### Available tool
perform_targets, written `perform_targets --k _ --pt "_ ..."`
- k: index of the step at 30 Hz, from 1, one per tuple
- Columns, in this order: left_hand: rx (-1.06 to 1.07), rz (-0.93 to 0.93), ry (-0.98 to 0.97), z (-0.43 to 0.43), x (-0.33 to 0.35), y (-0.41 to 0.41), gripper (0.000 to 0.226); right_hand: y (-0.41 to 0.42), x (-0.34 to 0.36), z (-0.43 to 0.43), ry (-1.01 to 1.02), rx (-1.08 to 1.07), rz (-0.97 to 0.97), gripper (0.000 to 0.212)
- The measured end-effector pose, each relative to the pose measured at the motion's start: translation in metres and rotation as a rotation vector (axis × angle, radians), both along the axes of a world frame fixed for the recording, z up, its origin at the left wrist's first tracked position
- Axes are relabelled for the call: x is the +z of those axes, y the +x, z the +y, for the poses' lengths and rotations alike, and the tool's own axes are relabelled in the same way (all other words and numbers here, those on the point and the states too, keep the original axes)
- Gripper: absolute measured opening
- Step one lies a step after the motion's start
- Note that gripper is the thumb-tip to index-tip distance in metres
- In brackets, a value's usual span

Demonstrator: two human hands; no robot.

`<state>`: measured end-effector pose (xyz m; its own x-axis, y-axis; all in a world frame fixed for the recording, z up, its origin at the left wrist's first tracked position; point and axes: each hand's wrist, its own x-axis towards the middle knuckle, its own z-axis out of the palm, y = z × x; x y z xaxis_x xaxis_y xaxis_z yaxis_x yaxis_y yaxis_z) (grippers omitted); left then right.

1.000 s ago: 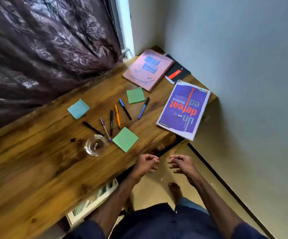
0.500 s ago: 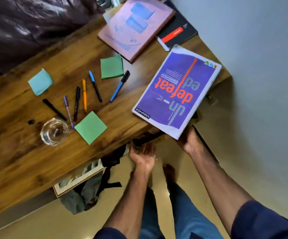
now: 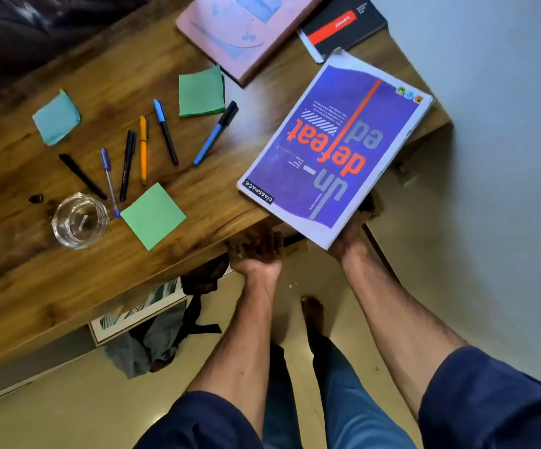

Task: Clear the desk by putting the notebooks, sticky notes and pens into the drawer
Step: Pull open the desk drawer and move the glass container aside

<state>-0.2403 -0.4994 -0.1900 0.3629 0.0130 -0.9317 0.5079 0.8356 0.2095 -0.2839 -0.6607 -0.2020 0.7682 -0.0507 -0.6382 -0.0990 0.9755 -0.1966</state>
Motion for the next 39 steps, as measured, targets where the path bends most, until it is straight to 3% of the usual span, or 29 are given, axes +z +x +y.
perform_targets --k 1,4,9,13,19,30,39 --pt "-0.019 -0.013 -0.005 0.001 0.004 0.001 0.076 0.000 0.008 -0.002 0.066 -0.024 -0.078 0.040" --pt "-0.015 0.022 -0.007 0.008 0.007 -0.007 0.076 -0.007 0.028 0.001 0.081 -0.085 -0.037 0.043" --pt "0.004 0.055 -0.045 0.013 0.003 -0.031 0.074 -0.032 0.014 0.000 0.045 -0.139 0.256 0.070" --pt "0.009 0.098 -0.073 0.018 0.011 -0.065 0.070 -0.062 0.001 0.004 0.036 -0.125 0.369 0.080" --pt "0.026 0.170 -0.157 0.029 0.019 -0.125 0.070 -0.123 0.005 0.012 0.033 -0.160 0.430 0.078" --pt "0.031 0.258 -0.102 0.039 0.024 -0.233 0.070 -0.236 0.012 0.027 0.071 -0.179 0.474 0.065" --pt "-0.051 0.302 -0.158 0.060 0.012 -0.302 0.070 -0.305 0.014 0.042 -0.018 -0.204 0.551 0.056"
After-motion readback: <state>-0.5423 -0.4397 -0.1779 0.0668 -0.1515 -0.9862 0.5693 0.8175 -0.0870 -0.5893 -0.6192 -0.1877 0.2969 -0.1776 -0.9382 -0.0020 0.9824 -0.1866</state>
